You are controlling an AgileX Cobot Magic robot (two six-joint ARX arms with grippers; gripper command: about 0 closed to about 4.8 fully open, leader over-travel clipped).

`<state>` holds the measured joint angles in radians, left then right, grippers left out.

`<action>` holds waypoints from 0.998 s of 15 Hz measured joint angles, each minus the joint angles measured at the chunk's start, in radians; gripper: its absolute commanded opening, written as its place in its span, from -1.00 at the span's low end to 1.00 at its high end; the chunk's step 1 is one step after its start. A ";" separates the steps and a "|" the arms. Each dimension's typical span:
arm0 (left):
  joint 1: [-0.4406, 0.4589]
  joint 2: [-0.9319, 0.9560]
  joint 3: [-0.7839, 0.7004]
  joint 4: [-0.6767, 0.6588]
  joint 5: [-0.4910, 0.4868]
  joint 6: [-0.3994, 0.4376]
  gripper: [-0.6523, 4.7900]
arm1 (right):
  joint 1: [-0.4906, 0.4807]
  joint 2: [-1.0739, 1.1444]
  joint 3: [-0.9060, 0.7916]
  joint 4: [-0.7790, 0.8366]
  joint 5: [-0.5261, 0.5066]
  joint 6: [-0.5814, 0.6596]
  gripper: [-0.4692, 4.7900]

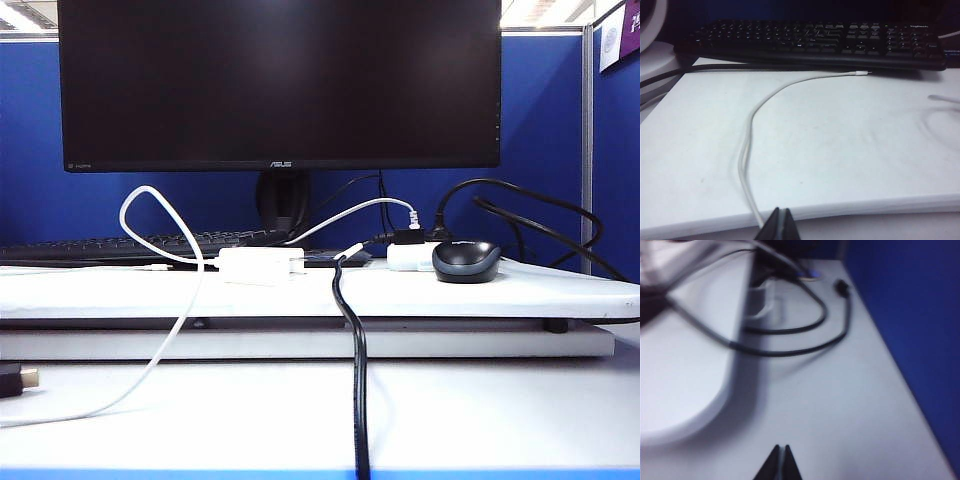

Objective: Pick up the Type-C charging cable and the charging base, insert one end of the Type-C charger into the corresponding slot on the base, and finally place the plugged-in charger back on the table.

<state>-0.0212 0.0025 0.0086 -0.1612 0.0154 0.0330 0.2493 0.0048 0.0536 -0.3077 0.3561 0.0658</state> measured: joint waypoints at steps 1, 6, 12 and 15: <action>0.000 0.000 0.000 0.000 0.000 0.000 -0.78 | -0.040 -0.002 -0.008 0.037 -0.033 -0.004 -0.82; 0.000 0.000 0.000 0.000 0.000 0.000 -0.78 | -0.197 -0.001 -0.035 0.115 -0.253 -0.050 -0.82; 0.000 0.000 0.000 0.000 0.000 0.000 -0.78 | -0.228 -0.002 -0.037 0.117 -0.296 -0.083 -0.82; 0.000 0.000 0.000 0.000 0.000 0.000 -0.78 | -0.228 -0.002 -0.037 0.119 -0.281 -0.100 -0.82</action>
<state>-0.0212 0.0025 0.0086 -0.1608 0.0158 0.0330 0.0216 0.0032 0.0166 -0.1890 0.0753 -0.0345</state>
